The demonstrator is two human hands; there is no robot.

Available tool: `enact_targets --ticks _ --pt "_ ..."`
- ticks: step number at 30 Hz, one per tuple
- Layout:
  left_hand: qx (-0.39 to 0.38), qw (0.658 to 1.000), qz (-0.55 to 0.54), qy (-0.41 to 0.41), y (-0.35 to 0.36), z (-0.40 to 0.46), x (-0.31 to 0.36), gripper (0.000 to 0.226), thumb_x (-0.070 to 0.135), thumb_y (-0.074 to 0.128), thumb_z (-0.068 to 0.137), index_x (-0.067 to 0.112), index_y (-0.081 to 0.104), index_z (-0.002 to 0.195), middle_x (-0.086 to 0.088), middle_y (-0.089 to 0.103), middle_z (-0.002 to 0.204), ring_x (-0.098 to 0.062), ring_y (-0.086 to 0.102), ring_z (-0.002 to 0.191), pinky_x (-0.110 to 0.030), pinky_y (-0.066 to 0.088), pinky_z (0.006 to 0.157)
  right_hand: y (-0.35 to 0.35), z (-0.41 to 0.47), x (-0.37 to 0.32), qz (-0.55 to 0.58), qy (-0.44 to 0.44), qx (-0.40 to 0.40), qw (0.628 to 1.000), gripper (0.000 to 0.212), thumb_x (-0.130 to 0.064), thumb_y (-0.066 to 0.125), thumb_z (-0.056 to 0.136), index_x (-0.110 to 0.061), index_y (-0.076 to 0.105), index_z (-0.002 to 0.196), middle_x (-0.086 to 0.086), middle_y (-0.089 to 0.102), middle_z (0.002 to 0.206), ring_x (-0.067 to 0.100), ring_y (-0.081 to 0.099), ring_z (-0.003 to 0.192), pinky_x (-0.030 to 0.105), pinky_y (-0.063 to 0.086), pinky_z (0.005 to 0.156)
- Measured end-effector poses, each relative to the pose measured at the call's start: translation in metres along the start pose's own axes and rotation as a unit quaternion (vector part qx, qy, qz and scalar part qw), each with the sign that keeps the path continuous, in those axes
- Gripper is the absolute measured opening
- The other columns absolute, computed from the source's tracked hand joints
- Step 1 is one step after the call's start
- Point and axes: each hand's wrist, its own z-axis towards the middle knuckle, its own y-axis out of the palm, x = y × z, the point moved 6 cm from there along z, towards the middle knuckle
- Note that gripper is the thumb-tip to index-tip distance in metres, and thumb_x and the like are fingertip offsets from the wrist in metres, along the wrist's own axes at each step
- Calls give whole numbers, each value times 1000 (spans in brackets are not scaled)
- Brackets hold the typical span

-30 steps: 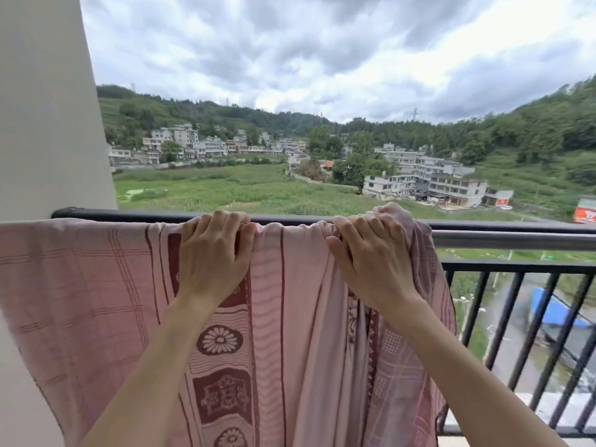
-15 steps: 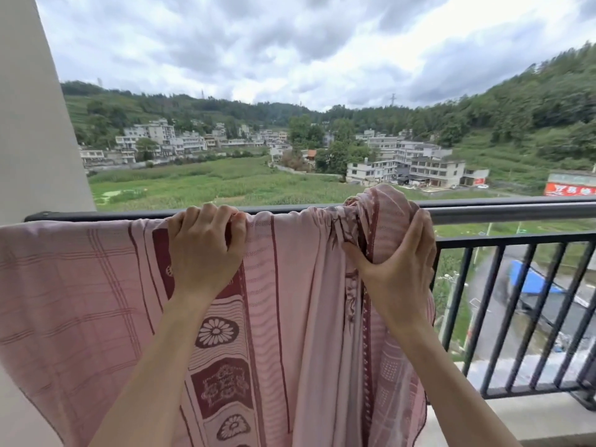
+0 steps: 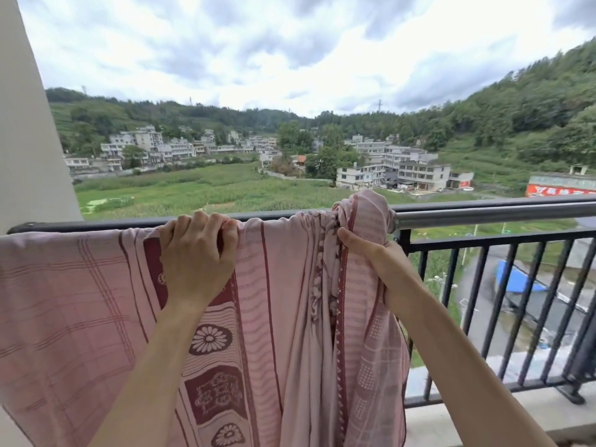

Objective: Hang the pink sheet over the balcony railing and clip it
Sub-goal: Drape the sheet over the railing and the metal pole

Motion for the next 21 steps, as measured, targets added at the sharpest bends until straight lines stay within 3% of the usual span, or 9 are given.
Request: enact_targets --ticks 2,6,12,15,21 --pt "0 1000 -2 1 0 -5 5 40 38 30 91 14 60 85 -6 60 85 -28 51 86 -37 24 89 -2 0 3 2 19 -36 999 30 -32 76 64 -11 70 86 5 74 78 20 71 67 35 58 72" --pt "-3 1000 1 3 -3 -5 4 43 40 27 91 14 61 85 -5 60 84 -27 52 85 -37 25 89 -6 -2 -16 32 14 -45 998 26 -26 75 68 -7 71 85 9 73 76 22 69 63 36 58 68" --pt "2 1000 7 18 -15 -2 -2 43 39 28 91 14 62 85 -5 61 81 -29 54 82 -39 28 86 -12 5 -53 138 -37 24 989 6 -9 71 77 -4 69 74 7 70 62 18 66 50 30 58 52" --pt "0 1000 9 21 -17 -1 -6 44 40 27 90 14 62 88 -5 62 82 -30 54 83 -40 28 85 -20 9 -64 135 -42 36 989 6 -9 69 79 -3 69 79 6 71 63 17 68 52 27 56 50" --pt "-9 1000 12 -2 -19 2 -11 51 44 24 92 11 63 89 -8 63 85 -30 54 85 -40 25 86 -79 0 -78 128 -98 138 977 10 -11 69 79 -8 64 72 0 69 55 13 66 48 23 53 45"
